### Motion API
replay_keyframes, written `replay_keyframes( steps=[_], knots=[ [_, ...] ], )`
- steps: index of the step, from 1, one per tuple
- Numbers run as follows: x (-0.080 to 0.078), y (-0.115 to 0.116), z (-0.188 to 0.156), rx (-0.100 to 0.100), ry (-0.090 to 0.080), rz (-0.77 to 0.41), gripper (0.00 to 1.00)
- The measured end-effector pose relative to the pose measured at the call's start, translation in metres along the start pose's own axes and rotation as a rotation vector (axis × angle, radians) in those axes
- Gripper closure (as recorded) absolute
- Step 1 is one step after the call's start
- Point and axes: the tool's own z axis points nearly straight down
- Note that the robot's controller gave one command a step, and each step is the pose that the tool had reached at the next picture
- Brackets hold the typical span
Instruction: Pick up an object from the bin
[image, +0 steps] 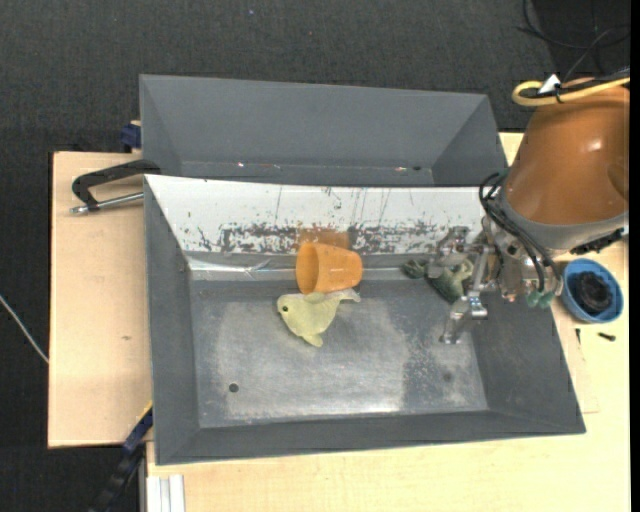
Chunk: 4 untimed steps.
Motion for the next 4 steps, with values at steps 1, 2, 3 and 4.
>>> replay_keyframes(
  steps=[1, 2, 3, 4],
  knots=[
    [-0.07, 0.009, 0.074, -0.002, 0.001, 0.177, 0.0],
    [-0.071, 0.055, 0.13, -0.003, 0.007, 0.255, 0.0],
    [-0.053, 0.115, 0.16, 0.004, -0.003, 0.171, 0.0],
    [-0.052, 0.117, 0.162, 0.0, 0.002, 0.169, 1.0]
  ],
)
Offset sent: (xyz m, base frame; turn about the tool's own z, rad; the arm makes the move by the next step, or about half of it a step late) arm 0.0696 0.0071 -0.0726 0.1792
